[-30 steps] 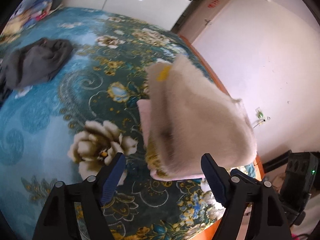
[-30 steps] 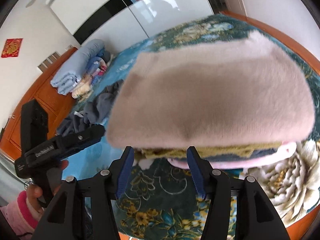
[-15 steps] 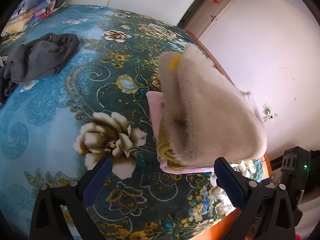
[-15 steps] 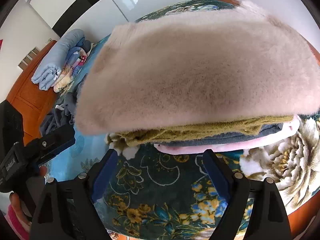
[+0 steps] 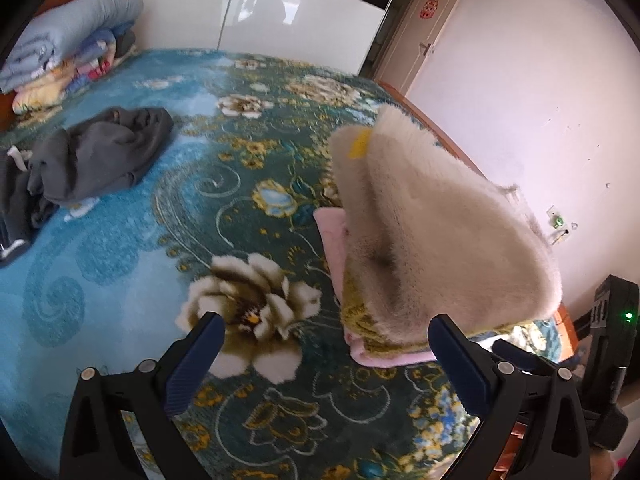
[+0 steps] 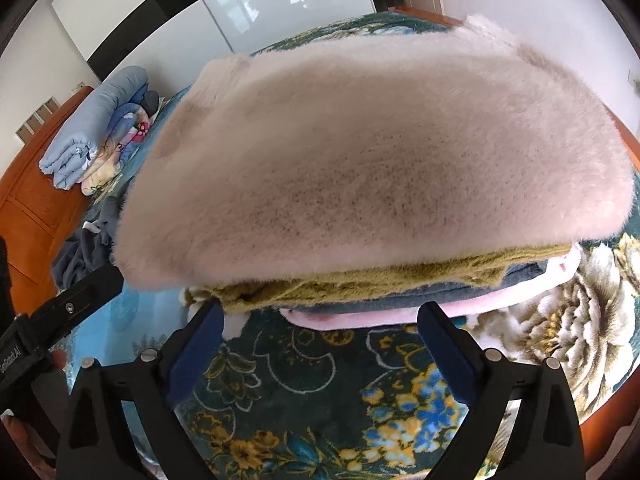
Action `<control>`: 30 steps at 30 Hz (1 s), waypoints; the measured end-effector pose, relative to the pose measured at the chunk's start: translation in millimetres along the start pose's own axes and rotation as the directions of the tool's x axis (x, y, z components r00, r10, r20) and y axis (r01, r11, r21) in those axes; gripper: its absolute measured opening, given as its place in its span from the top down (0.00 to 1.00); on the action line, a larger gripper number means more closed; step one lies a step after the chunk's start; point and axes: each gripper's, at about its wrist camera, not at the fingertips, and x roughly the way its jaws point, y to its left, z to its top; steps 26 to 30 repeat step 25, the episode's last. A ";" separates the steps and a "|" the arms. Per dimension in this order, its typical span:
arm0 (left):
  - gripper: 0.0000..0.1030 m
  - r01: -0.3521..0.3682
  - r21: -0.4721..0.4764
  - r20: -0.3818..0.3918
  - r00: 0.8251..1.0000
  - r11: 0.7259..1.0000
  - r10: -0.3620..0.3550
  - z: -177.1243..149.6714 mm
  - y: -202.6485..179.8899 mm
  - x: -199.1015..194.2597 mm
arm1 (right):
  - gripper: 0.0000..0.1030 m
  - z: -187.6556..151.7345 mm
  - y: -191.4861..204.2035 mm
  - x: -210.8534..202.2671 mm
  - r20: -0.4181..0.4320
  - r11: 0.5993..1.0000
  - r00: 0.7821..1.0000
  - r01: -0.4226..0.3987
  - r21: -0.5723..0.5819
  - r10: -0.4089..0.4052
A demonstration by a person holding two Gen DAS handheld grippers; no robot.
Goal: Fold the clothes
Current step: 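Lower the folded sweater onto the clothes stack and open both grippers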
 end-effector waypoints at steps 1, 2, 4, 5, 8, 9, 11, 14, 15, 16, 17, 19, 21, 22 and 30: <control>0.00 -0.007 0.009 0.015 1.000 1.000 0.007 -0.5 0.0 -0.8 | 0.05 -0.5 1.7 -0.9 0.017 1.000 1.000 0.014 -0.017 -0.014; 0.00 -0.011 0.016 0.022 1.000 1.000 0.011 -0.9 -0.3 -1.0 | 0.05 -0.7 3.9 -1.8 0.031 0.999 0.999 0.032 -0.040 -0.031; 0.00 -0.019 0.028 0.036 0.999 0.999 0.018 -1.7 -1.0 -1.2 | 0.05 -0.7 8.1 -1.6 0.044 0.995 0.998 0.057 -0.077 -0.054; 0.00 -0.016 0.034 0.035 0.999 0.999 0.015 -2.5 -1.4 -0.6 | 0.05 -0.9 9.2 -0.9 0.044 0.994 0.997 0.061 -0.085 -0.057; 0.00 -0.004 0.045 0.021 1.000 0.999 0.003 -5.4 -2.6 2.1 | 0.05 -1.5 10.1 0.5 0.042 0.994 0.997 0.065 -0.084 -0.062; 0.00 -0.001 0.047 0.015 1.000 0.999 0.001 -6.6 -2.9 3.1 | 0.05 -1.8 10.1 0.6 0.042 0.994 0.997 0.068 -0.080 -0.064; 0.00 0.010 0.044 -0.002 1.000 0.999 -0.010 -9.1 -2.8 6.3 | 0.05 -3.3 11.8 1.2 0.044 0.993 0.996 0.075 -0.087 -0.071; 0.00 0.029 0.034 -0.009 1.000 0.999 -0.029 -12.3 -2.6 8.7 | 0.05 -5.3 13.3 3.2 0.032 0.993 0.997 0.072 -0.092 -0.069; 0.00 0.031 0.034 -0.008 1.000 0.999 -0.031 -13.1 -3.0 8.5 | 0.05 -5.7 13.3 3.7 0.029 0.993 0.997 0.072 -0.091 -0.069; 0.00 0.031 0.034 -0.005 1.000 0.999 -0.031 -13.6 -3.2 8.3 | 0.05 -6.0 13.2 4.0 0.026 0.993 0.997 0.072 -0.089 -0.070; 0.00 0.030 0.034 -0.003 1.000 0.999 -0.030 -14.0 -3.3 8.1 | 0.05 -6.2 12.9 4.4 0.024 0.993 0.997 0.075 -0.087 -0.073; 0.00 0.030 0.032 0.001 1.000 0.999 -0.030 -14.8 -3.2 8.1 | 0.05 -6.8 12.1 5.0 0.022 0.993 0.997 0.081 -0.083 -0.080; 0.00 0.037 0.023 -0.007 0.999 0.999 -0.037 -15.5 -2.3 9.1 | 0.05 -6.6 12.0 5.0 0.022 0.993 0.996 0.084 -0.080 -0.083; 0.00 0.046 0.017 -0.008 0.999 0.999 -0.046 -16.2 -1.5 9.3 | 0.05 -6.6 12.1 4.9 0.021 0.993 0.996 0.085 -0.079 -0.083; 0.00 0.053 0.017 0.000 0.999 0.998 -0.053 -17.9 -1.6 8.9 | 0.05 -6.8 12.4 5.5 0.017 0.993 0.996 0.090 -0.080 -0.089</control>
